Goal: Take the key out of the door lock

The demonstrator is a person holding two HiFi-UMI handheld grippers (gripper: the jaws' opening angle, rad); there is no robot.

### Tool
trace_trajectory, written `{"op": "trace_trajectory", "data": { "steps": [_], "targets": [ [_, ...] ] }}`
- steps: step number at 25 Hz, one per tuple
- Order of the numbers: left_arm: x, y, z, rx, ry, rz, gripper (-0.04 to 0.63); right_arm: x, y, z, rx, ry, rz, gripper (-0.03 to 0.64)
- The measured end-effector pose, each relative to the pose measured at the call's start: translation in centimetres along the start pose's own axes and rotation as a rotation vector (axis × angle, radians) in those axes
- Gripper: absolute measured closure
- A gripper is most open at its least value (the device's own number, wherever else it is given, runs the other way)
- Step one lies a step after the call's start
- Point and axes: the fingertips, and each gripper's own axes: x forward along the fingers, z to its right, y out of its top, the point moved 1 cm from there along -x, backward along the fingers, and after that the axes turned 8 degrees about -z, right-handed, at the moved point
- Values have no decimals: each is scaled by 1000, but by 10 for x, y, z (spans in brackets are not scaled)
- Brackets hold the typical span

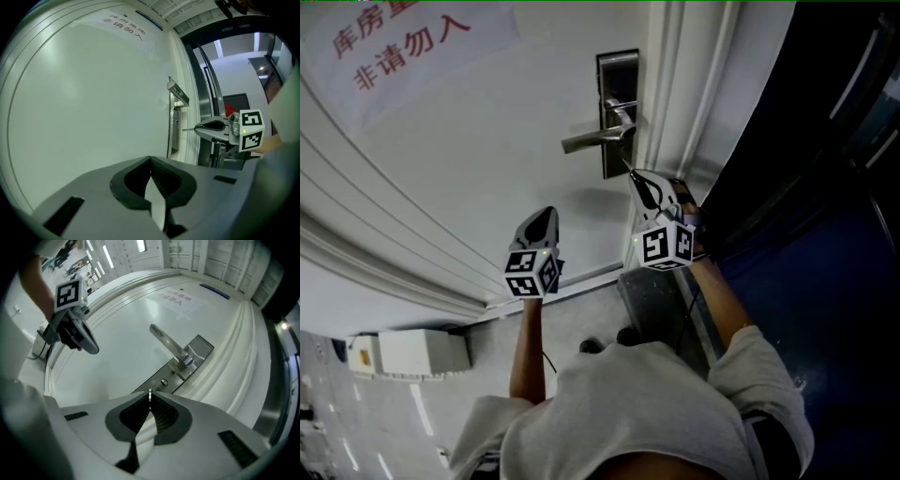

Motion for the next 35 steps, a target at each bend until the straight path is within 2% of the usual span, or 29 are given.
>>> {"op": "trace_trajectory", "data": {
  "steps": [7,10,13,18,35],
  "targets": [
    [-5,0,-2,2,18,1,577,-9,-6,-1,469,127,97,588],
    [-7,0,-4,-2,28,2,577,-10,-12,-5,612,168,118,588],
    [-11,-1,-7,-3,42,0,577,-9,-21,-11,707,193,126,588],
    [-21,-6,-18,-20,79,3,577,-7,-23,-22,762,215,135,588],
    [-76,-8,-71,-63,242,35,577,15,43,-69,733,359,229,588]
  ]
}}
